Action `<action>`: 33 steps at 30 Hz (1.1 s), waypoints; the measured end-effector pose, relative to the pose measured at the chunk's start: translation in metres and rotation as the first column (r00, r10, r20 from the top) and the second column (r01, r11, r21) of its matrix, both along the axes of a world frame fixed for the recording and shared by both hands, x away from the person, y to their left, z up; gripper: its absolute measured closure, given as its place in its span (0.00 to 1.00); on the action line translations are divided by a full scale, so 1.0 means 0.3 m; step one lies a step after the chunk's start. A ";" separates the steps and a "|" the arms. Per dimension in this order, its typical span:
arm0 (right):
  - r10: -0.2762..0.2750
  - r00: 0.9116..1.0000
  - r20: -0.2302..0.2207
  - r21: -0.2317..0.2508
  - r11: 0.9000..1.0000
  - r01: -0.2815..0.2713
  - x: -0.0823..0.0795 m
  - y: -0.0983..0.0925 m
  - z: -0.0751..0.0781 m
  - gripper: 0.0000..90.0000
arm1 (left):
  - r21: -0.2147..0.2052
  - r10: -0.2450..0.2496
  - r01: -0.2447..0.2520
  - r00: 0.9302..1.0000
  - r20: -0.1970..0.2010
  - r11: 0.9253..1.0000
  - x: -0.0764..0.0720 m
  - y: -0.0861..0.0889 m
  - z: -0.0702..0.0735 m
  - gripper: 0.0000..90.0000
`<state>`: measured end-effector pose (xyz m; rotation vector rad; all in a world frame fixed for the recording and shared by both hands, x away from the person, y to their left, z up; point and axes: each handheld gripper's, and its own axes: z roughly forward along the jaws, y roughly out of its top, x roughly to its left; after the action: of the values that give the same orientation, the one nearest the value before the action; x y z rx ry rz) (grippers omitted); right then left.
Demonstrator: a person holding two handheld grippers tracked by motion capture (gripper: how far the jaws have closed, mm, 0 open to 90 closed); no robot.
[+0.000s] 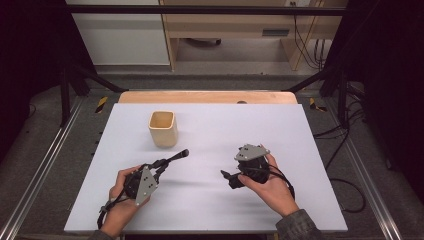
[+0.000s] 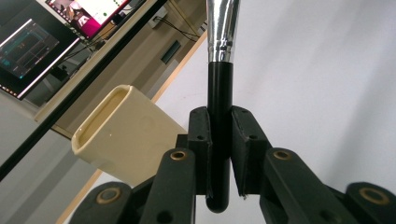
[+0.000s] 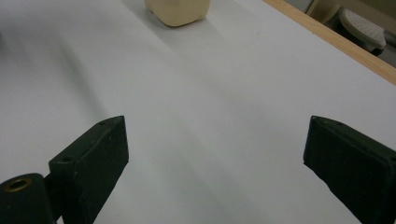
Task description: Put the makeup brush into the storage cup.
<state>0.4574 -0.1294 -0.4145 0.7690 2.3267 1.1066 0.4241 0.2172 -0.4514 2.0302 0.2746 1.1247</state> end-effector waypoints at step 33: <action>-0.239 0.967 0.084 0.221 0.951 0.216 -0.082 -0.257 -0.091 0.06 | -0.320 0.074 -0.092 0.995 -0.068 0.943 0.016 0.129 0.041 0.88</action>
<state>0.4328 -0.2065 -0.4419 0.9998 1.9924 1.2678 0.4288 0.2558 -0.4391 1.7722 0.5417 1.0015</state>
